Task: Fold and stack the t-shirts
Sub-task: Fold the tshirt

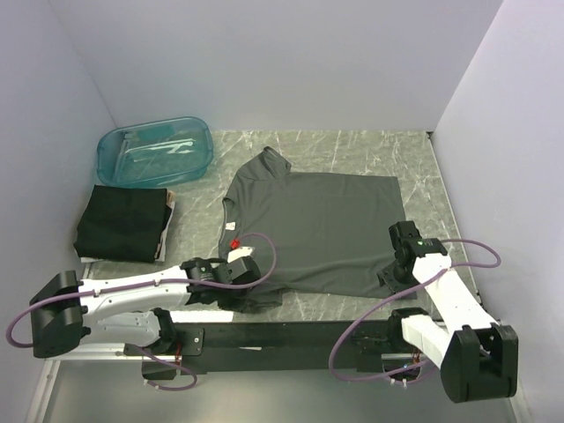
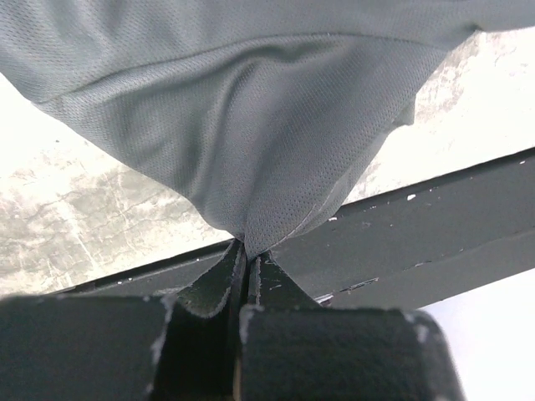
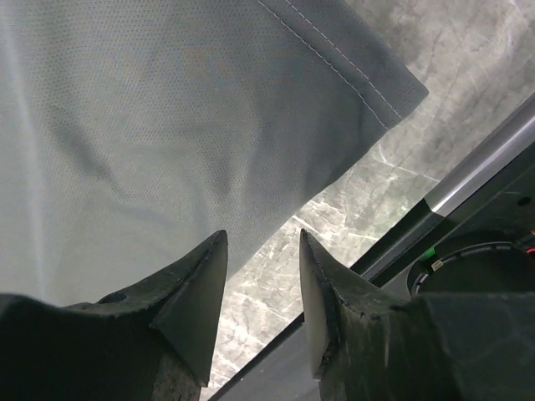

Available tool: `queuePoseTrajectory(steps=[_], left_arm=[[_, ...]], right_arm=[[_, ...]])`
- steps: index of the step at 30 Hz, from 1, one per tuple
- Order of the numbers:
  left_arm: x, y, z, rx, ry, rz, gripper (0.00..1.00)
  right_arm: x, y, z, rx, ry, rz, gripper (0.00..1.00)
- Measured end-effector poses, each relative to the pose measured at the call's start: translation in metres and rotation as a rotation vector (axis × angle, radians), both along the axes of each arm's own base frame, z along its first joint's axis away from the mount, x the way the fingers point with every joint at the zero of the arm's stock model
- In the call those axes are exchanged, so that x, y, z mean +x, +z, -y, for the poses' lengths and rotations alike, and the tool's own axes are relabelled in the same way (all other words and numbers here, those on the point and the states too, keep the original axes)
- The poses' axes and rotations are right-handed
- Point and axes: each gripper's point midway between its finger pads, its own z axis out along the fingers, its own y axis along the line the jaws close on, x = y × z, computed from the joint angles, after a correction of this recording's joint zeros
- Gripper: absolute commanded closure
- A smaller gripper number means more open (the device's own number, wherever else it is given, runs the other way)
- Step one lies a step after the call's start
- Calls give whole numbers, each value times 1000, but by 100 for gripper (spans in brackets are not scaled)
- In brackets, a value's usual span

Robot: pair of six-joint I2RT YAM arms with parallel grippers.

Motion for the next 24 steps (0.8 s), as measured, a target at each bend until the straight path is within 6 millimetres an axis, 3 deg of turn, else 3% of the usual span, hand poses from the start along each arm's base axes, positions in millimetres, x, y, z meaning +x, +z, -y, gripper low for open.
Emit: queuePoseTrajectory(steps=[17, 20, 24], left_arm=[[13, 6, -5, -24, 42, 9, 99], [15, 6, -6, -23, 49, 9, 99], [17, 6, -7, -24, 59, 4, 99]], right_arm=[[3, -25, -1, 2, -6, -35, 48], [4, -29, -2, 10, -5, -37, 51], [9, -29, -4, 19, 4, -27, 69]])
